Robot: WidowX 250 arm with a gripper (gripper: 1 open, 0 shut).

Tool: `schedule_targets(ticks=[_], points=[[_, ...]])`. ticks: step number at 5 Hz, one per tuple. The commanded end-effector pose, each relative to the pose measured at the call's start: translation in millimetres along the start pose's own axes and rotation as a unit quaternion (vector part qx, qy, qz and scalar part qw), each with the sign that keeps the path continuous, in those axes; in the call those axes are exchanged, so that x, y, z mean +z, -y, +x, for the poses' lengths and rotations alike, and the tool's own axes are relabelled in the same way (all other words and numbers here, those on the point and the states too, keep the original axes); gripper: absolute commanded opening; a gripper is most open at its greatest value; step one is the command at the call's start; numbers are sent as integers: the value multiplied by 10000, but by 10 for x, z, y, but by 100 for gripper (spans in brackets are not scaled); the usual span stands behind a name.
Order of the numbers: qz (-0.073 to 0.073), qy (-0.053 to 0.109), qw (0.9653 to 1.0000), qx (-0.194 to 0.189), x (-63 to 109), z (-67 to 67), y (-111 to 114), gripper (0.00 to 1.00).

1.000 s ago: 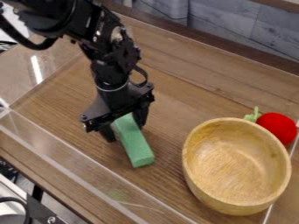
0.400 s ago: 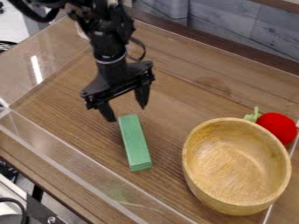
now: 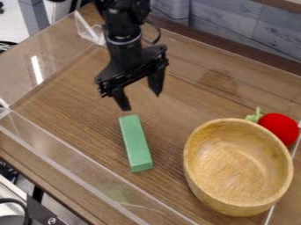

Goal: Remove the green stick from the brown bowl and put it on the table

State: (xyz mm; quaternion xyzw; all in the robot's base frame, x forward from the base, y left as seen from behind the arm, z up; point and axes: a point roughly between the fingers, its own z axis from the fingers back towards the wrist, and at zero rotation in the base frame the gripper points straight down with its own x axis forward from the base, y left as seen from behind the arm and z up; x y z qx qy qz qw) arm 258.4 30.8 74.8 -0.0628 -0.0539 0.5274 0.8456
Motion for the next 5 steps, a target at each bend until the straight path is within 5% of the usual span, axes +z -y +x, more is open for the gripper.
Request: schedule_targets(ticks=[1,3,5], points=[[-356,76,9993,-12,234,3,160,100],[-568,-76,9977,-373,385,-137,129,100],[-697,30,9972,-272,331,-45,51,100]])
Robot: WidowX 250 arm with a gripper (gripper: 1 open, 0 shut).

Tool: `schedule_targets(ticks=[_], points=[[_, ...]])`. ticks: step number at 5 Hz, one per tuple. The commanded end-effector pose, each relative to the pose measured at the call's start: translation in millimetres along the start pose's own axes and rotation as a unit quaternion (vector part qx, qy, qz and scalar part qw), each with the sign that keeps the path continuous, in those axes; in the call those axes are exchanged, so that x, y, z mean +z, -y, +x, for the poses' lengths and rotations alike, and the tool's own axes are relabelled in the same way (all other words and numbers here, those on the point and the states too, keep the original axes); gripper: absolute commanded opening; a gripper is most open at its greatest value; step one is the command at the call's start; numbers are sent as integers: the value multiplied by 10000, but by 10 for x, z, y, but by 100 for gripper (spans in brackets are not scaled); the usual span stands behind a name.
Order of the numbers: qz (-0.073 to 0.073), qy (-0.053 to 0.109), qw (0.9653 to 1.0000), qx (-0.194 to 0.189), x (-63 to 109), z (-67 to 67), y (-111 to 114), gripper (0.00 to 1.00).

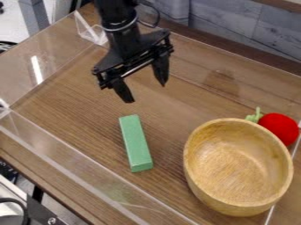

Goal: Remove the green stick from the brown bowl and put it on the table

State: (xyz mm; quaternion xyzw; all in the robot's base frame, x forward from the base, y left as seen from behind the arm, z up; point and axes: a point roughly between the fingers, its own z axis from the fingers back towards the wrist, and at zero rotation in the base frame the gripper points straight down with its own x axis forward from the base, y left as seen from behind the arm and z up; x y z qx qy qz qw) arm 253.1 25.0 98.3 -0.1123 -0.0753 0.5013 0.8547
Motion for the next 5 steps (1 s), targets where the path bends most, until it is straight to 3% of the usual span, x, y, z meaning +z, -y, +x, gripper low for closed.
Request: schedule_targets(ticks=[1,2,4,5], points=[[-246,111,9996,-84,120,14,116,100],[-317,102,9994,-132,140,4,187,100],[-399,328,9986,63,122,-65,347,100],[-422,364,9982,-199,227,41,351,100]])
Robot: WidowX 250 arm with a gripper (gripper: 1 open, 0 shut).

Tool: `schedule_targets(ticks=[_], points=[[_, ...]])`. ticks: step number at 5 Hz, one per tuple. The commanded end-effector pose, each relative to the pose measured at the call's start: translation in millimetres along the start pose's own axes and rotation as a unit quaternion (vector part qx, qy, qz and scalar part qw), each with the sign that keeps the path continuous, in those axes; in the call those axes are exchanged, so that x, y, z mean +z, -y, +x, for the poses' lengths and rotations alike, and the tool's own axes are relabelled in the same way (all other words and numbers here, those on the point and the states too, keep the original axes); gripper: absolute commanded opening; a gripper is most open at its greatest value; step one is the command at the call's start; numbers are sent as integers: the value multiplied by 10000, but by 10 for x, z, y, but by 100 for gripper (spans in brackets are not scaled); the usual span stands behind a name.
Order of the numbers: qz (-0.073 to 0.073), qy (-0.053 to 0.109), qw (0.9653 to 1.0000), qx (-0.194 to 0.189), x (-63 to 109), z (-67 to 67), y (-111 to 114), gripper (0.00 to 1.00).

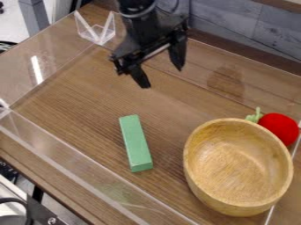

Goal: Remove the green stick from the brown bowl and put it on the table

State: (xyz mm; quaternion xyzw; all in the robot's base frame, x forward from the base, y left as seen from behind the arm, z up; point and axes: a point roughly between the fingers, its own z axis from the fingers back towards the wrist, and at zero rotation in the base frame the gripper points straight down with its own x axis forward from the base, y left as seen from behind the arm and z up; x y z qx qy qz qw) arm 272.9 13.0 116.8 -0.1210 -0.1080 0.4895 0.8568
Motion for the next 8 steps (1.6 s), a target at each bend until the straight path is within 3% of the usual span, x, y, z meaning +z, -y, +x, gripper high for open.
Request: schedule_targets(ticks=[1,2,4,6,7,8], points=[[-137,148,9994,-263,179,134,29,100],[-70,139,9990,-425,244,161,1,100],[115,283,9993,-234,174,-87,-65,100],[20,434,9956,-836,36,222,158,100],[-48,588,9930,-1020,6,396,290,100],[-61,698,9908,-1161,-34,540,356,0]])
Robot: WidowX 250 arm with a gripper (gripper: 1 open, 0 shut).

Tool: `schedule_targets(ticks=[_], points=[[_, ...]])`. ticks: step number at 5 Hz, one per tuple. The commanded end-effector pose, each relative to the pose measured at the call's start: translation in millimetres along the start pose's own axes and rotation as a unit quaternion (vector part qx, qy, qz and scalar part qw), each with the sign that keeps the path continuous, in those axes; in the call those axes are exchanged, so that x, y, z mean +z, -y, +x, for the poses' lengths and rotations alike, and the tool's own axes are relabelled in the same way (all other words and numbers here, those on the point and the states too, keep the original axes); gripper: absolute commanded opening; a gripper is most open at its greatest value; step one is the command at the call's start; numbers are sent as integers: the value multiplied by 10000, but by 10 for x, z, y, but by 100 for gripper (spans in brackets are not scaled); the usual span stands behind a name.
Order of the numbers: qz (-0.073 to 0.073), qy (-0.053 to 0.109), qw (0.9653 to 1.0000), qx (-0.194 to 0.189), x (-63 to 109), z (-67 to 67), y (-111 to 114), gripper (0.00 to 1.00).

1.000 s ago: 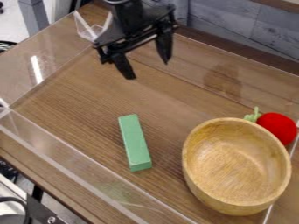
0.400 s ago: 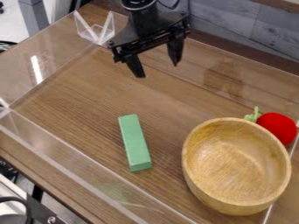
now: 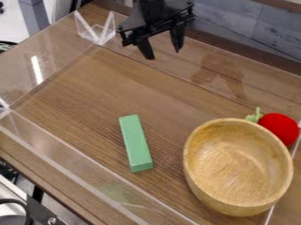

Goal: Remove the green stick from the brown bowl and put it on the table

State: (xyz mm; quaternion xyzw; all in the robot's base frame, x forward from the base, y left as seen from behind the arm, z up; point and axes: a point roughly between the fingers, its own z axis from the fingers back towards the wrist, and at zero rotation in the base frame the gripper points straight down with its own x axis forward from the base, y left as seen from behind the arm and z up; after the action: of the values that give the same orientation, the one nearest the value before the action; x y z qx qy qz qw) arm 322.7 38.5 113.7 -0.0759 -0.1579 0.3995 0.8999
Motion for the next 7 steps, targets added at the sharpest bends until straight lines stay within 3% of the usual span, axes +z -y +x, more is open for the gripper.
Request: schedule_targets(ticks=[1,2,4,5,6,7], points=[[-123,211,9986,-465,56,120,-101,0],[-94,169,9965,-818,-4,125,-265,100],[192,337,9983,-444,-98,225,-227,100],[99,236,9964,-804,-101,126,-17,100],[10,62,9924,-1230,-69,19,152,100],[66,79,9944,-1054,19,140,99,100]])
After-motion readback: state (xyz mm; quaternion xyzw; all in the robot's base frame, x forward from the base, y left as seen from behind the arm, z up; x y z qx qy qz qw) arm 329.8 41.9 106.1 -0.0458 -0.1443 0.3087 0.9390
